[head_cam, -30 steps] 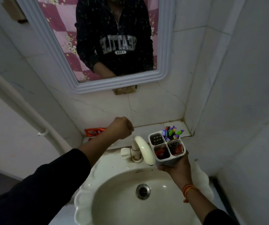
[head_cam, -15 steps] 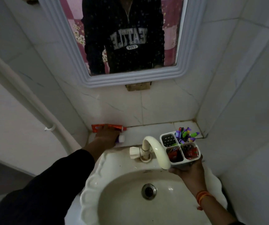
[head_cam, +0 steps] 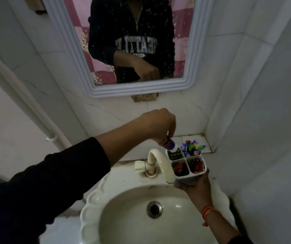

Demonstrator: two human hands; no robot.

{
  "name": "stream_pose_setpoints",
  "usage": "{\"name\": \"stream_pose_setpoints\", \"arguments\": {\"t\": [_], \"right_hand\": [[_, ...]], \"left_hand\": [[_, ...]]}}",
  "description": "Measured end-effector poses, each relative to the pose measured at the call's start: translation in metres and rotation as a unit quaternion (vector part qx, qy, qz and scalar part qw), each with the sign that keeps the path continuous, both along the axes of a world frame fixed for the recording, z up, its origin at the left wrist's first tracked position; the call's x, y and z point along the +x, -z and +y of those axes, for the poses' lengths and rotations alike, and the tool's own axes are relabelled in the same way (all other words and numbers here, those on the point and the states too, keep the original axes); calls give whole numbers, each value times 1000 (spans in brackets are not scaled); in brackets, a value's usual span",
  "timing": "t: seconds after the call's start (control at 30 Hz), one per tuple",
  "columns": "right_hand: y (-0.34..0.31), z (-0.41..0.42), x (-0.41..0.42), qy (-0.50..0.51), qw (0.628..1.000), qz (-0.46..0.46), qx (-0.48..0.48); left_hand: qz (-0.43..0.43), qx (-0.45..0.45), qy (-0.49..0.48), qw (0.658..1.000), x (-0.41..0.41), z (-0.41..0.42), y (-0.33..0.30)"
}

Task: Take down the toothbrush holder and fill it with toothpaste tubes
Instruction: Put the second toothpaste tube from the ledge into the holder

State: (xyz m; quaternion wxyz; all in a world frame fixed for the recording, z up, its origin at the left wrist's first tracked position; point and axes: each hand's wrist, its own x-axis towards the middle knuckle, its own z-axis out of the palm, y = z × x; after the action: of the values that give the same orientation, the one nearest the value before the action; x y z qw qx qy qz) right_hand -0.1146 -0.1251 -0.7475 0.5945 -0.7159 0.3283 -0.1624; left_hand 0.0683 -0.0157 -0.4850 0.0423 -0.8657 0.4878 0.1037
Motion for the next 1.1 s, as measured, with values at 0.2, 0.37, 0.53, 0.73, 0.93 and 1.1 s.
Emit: {"name": "stream_pose_setpoints", "arguments": {"t": [0.2, 0.37, 0.53, 0.73, 0.93, 1.1], "right_hand": [[3, -2, 2, -14, 999, -44, 17], [2, 0, 3, -14, 997, -63, 40], [3, 2, 1, 1, 991, -90, 97], [-2, 3, 7, 10, 958, -157, 239], [10, -2, 8, -4, 932, -197, 304], [8, -4, 10, 18, 915, -195, 354]], "left_hand": [[3, 30, 12, 999, -31, -36, 14], [100, -10, -20, 995, -24, -35, 31], [136, -68, -117, 981, 26, -1, 55], [41, 113, -217, 969, 83, 63, 132], [-75, 113, -202, 970, 93, 95, 173], [-121, 128, -176, 969, 94, 108, 176]]}}
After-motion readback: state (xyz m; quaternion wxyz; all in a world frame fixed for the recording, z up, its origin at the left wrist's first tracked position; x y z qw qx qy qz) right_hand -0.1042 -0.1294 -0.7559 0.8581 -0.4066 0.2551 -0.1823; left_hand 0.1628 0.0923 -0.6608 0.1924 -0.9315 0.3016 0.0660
